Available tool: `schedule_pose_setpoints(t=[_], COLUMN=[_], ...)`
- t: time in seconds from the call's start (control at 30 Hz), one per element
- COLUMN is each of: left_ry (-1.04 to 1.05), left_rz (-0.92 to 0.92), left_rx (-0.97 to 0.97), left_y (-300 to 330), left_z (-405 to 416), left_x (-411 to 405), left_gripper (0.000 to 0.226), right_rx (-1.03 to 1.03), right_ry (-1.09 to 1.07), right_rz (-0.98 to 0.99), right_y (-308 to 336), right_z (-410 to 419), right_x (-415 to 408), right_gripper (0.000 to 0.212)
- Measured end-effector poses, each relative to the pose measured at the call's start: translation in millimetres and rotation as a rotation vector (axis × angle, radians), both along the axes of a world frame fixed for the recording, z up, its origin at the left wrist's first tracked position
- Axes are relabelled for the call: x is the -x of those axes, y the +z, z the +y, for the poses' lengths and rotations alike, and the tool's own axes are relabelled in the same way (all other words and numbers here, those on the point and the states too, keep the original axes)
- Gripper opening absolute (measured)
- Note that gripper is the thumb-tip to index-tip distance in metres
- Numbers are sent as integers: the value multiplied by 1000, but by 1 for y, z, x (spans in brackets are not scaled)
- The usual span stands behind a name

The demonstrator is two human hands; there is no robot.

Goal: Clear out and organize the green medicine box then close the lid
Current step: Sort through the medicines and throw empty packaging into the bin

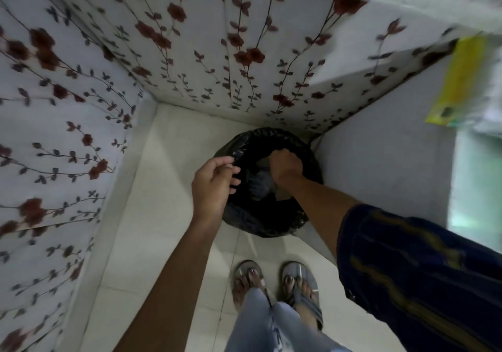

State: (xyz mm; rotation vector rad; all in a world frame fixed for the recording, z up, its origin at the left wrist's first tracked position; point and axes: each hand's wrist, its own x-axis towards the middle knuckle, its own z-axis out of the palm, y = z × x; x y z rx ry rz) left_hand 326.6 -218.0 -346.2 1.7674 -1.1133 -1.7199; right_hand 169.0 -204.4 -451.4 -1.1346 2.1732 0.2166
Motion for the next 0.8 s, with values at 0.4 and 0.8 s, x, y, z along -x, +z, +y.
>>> schedule_pose_setpoints(t=[0.4, 0.8], left_ry=[38, -258], left_rz=[30, 127], left_rx=[-242, -45], left_y=[229, 322], left_z=[27, 103], left_x=[34, 129], left_gripper=[21, 13], right_rx=[513, 636], right_ry=[-507, -591], right_rz=[-340, -437], right_y=[301, 435], right_z=[62, 207], right_x=[-1, 65], right_gripper=[8, 35])
